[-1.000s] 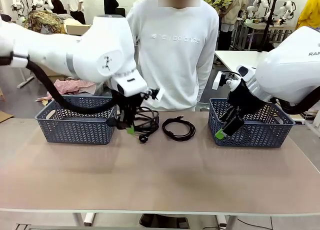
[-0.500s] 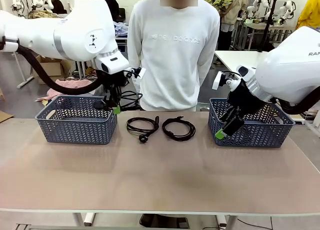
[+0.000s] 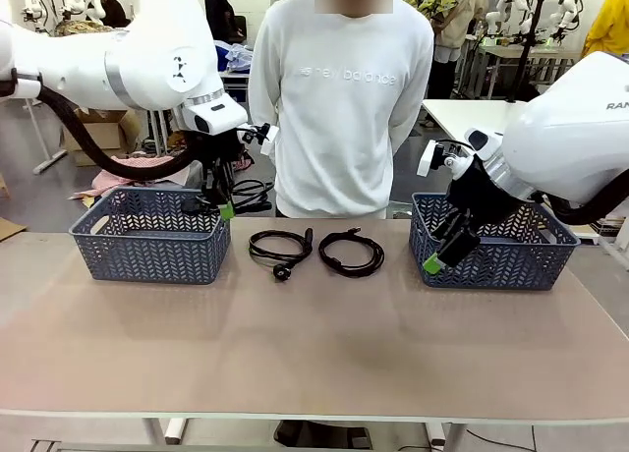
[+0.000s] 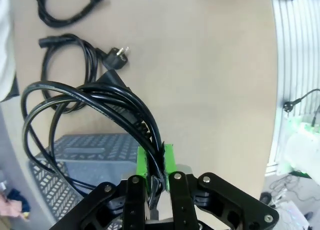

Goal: Organize the cables according to human instructions.
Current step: Pick up a bundle of cables and place it in the basket indicated by the human.

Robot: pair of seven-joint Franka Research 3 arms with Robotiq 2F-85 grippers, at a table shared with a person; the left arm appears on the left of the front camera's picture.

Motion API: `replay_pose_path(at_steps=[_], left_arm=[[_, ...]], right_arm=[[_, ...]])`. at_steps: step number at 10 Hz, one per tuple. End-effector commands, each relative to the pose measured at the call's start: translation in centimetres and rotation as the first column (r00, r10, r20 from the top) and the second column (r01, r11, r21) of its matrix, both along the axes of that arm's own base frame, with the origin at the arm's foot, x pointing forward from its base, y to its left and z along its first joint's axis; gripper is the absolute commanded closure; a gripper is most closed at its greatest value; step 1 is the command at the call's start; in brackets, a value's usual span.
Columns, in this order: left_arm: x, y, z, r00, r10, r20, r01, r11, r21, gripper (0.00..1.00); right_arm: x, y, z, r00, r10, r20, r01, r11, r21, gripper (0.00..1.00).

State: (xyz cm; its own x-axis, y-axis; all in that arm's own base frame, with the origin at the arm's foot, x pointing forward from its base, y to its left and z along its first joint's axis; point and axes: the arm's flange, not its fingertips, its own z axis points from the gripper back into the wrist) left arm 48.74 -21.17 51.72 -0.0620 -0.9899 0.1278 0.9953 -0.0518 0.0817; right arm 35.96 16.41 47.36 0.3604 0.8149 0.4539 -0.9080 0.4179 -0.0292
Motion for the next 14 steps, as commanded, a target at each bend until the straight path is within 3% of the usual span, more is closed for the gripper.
replay_pose_path(at_steps=[1, 3, 4, 5, 8, 14], left_arm=[[-0.3, 0.1, 0.2, 0.999, -0.014, 0.035, 0.013, 1.000, 0.018, 1.00], [-0.3, 0.1, 0.2, 0.999, -0.014, 0.035, 0.013, 1.000, 0.018, 1.00], [-0.1, -0.4, 0.1, 1.000, -0.012, 0.010, 0.012, 1.000, 0.009, 0.85], [0.7, 1.1, 0.1, 0.999, -0.003, 0.035, 0.002, 1.000, 0.022, 0.85], [3.5, 6.1, -0.6, 1.000, 0.001, 0.005, -0.001, 1.000, -0.010, 0.85], [8.4, 12.4, -2.6, 0.996, -0.038, 0.076, 0.034, 0.998, 0.050, 0.85]], right_arm=[[0.1, 0.1, 0.2, 1.000, -0.003, -0.003, 0.003, 1.000, 0.000, 0.00], [0.1, 0.1, 0.2, 1.000, -0.003, -0.003, 0.003, 1.000, 0.000, 0.00], [0.1, 0.1, 0.2, 1.000, -0.003, -0.003, 0.003, 1.000, 0.000, 0.00], [0.1, 0.1, 0.2, 1.000, -0.003, -0.003, 0.003, 1.000, 0.000, 0.00], [0.1, 0.1, 0.2, 1.000, -0.003, -0.003, 0.003, 1.000, 0.000, 0.00], [0.1, 0.1, 0.2, 1.000, -0.003, -0.003, 0.003, 1.000, 0.000, 0.00]])
